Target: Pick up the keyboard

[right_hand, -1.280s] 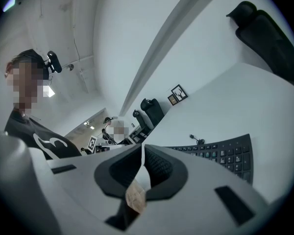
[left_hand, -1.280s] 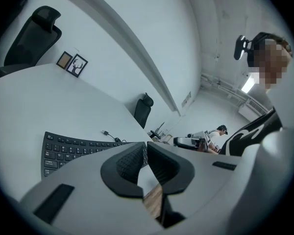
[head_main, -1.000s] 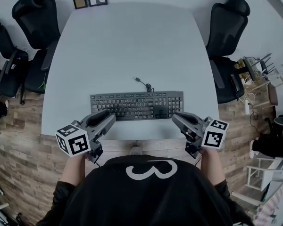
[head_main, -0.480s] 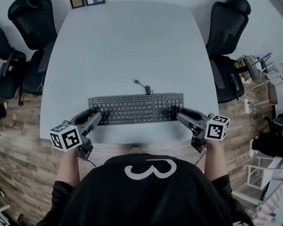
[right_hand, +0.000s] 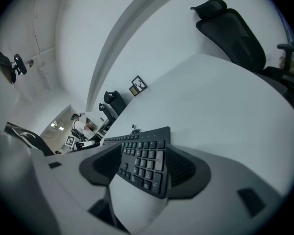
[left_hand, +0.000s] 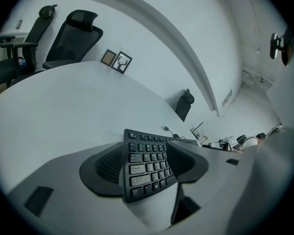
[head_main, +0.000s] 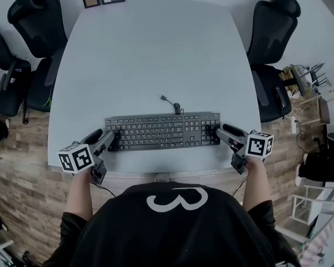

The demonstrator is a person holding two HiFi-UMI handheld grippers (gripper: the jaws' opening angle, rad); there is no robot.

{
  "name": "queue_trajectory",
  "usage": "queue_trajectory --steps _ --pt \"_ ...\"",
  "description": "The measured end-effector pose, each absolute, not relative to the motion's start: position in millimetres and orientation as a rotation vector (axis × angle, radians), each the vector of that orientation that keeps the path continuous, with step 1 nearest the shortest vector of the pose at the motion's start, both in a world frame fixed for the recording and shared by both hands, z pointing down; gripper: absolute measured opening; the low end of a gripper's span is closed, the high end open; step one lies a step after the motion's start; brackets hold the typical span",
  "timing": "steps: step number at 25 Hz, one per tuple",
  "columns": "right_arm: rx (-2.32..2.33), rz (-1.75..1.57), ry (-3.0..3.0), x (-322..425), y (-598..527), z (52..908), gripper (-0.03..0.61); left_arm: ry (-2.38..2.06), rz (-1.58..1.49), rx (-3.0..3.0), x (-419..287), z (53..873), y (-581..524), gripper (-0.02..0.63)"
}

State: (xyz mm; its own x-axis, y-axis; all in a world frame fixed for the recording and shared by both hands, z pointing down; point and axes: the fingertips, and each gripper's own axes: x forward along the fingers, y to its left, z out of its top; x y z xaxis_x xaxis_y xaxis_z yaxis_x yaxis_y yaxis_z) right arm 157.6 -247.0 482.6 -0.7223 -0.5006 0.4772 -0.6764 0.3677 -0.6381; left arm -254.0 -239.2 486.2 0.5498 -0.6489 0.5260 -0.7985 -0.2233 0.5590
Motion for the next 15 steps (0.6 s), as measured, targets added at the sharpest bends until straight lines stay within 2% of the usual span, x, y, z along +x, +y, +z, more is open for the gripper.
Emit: queue_trajectory --steps 15 --pt "0.989 1.304 -2.278 154 -250 526 0.275 -1.102 0.249 1.868 -249 518 -242 0.265"
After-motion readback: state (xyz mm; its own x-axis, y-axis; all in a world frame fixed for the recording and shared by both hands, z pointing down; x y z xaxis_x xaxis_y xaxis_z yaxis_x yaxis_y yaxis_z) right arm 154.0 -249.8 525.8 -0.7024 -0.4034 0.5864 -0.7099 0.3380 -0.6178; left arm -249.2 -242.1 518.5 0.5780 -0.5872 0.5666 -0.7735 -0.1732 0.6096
